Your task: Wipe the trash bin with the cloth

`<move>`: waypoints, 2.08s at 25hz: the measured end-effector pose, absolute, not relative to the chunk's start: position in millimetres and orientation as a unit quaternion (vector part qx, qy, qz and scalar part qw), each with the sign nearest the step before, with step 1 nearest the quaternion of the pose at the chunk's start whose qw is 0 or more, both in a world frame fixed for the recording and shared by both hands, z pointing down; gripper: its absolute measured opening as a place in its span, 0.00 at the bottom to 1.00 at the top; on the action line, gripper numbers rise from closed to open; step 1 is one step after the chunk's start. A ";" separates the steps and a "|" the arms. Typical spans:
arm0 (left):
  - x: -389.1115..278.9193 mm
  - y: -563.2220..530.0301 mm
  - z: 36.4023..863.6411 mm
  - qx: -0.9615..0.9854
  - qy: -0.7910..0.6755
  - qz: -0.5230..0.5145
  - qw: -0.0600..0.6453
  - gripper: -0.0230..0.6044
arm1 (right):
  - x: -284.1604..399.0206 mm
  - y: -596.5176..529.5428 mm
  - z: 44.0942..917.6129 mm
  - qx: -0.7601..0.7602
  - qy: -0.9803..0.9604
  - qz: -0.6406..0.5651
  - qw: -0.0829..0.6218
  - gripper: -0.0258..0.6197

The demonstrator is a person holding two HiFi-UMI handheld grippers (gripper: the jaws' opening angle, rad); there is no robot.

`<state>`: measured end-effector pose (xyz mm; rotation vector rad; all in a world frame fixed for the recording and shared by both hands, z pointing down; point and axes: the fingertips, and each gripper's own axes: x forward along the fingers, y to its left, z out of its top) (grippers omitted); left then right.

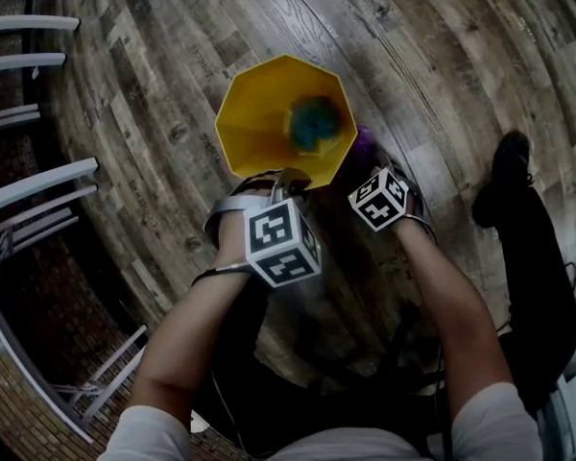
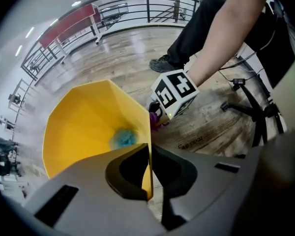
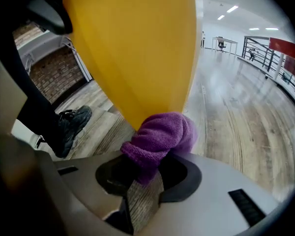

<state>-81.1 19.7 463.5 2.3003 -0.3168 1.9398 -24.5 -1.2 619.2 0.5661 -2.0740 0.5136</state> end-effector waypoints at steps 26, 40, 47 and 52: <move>-99.2 31.2 463.6 0.762 -0.035 0.647 -0.011 0.20 | -12.2 21.6 434.3 0.244 -0.889 0.121 0.369 0.21; -71.9 40.5 457.3 0.796 0.024 0.603 -0.030 0.05 | -30.0 2.8 475.4 0.160 -0.901 0.060 0.399 0.21; -71.1 42.6 457.6 0.799 0.036 0.600 -0.027 0.06 | -32.0 0.5 506.9 0.132 -0.896 0.053 0.420 0.21; -70.2 41.7 455.7 0.803 0.039 0.594 -0.025 0.06 | -39.5 -3.8 529.6 0.122 -0.893 0.059 0.429 0.21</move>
